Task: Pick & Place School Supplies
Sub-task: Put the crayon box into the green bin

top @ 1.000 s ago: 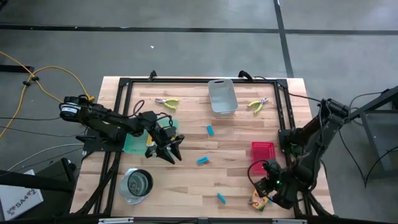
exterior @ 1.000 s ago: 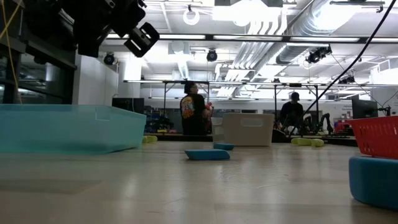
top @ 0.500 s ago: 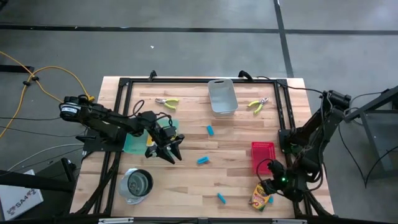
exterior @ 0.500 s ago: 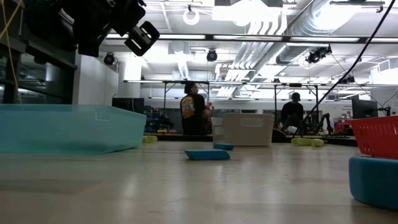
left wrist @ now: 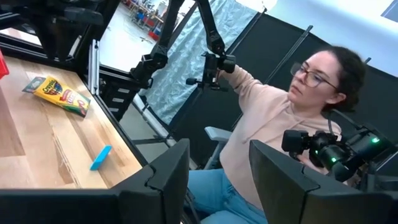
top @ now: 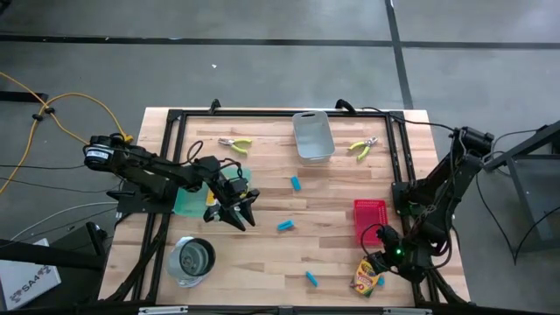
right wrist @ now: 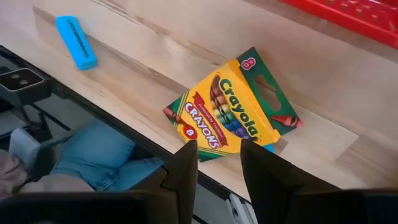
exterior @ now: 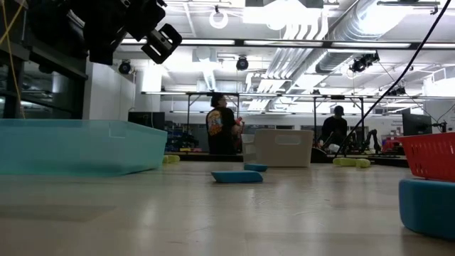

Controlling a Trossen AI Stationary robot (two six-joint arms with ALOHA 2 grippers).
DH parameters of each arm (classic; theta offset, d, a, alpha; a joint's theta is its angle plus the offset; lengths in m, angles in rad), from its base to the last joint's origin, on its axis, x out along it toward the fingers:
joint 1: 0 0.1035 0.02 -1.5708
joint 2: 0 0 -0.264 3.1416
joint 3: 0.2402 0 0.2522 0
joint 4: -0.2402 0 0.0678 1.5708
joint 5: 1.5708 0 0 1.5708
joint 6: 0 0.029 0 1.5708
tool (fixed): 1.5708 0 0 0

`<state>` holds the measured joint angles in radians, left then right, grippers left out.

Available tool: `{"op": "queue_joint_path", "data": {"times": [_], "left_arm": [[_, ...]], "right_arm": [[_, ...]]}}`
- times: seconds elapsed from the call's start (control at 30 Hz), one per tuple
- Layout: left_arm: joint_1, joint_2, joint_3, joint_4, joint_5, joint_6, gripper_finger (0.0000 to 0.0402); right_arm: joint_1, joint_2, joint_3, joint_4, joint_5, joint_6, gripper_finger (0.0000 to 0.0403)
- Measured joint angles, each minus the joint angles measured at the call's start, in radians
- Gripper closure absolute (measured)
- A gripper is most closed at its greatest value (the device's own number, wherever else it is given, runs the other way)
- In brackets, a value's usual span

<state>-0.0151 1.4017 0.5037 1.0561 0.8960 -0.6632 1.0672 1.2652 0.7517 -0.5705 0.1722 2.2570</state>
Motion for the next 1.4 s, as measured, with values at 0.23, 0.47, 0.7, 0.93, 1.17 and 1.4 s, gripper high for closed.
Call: {"op": "queue_joint_path", "data": {"times": [0.23, 0.47, 0.7, 0.93, 1.17, 1.4], "left_arm": [[0.000, 0.000, 0.000, 0.000, 0.001, 0.004, 0.0238], [0.000, 0.000, 0.000, 0.000, -0.017, 0.016, 0.0238], [0.000, 0.000, 0.000, 0.000, -0.072, 0.022, 0.0238], [0.000, 0.000, 0.000, 0.000, -0.099, 0.022, 0.0238], [0.000, 0.000, 0.000, 0.000, -0.128, 0.021, 0.0238], [0.000, 0.000, 0.000, 0.000, -0.167, 0.021, 0.0238]], "right_arm": [[0.000, 0.008, 0.000, -0.031, -0.023, 0.045, 0.0289], [0.000, 0.087, 0.000, -0.052, -0.137, 0.026, 0.0289], [0.000, 0.110, 0.000, -0.078, -0.168, -0.116, 0.0289], [0.003, 0.110, 0.000, -0.103, -0.175, -0.226, 0.0289], [0.036, 0.110, 0.000, -0.103, -0.137, -0.203, 0.0289], [0.093, 0.110, 0.000, -0.089, -0.070, -0.158, 0.0289]]}}
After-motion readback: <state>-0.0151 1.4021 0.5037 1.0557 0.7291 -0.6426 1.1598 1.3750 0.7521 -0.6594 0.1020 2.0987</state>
